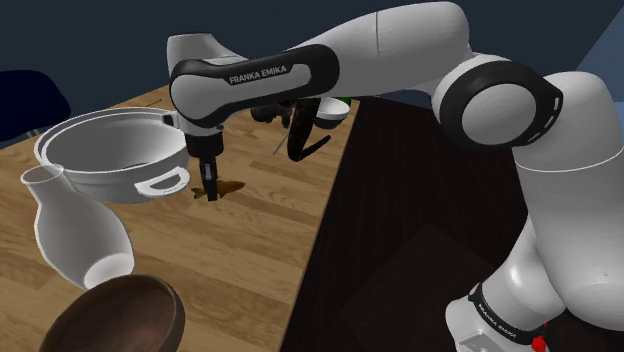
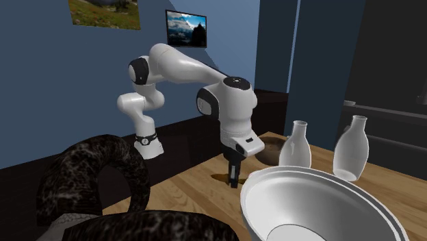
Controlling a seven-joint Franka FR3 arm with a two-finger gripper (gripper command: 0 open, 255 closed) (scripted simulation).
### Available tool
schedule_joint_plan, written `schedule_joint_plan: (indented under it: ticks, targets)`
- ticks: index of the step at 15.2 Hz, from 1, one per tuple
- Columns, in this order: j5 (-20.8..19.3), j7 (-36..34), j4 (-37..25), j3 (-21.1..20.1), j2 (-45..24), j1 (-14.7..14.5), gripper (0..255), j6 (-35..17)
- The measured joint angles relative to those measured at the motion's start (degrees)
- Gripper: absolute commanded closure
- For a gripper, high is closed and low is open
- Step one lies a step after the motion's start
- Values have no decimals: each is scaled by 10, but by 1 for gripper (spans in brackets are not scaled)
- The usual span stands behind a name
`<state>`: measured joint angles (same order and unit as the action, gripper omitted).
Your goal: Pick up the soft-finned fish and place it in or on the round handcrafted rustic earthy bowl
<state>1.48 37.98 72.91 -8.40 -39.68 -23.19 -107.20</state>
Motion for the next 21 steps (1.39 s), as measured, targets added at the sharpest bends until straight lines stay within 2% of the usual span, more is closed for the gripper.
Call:
schedule_joint_plan:
  ticks: [8, 21]
  targets:
    - [1, -4, -36, -1, 15, 0, 255, 53]
    - [0, -10, -135, -2, 15, -4, 255, 148]
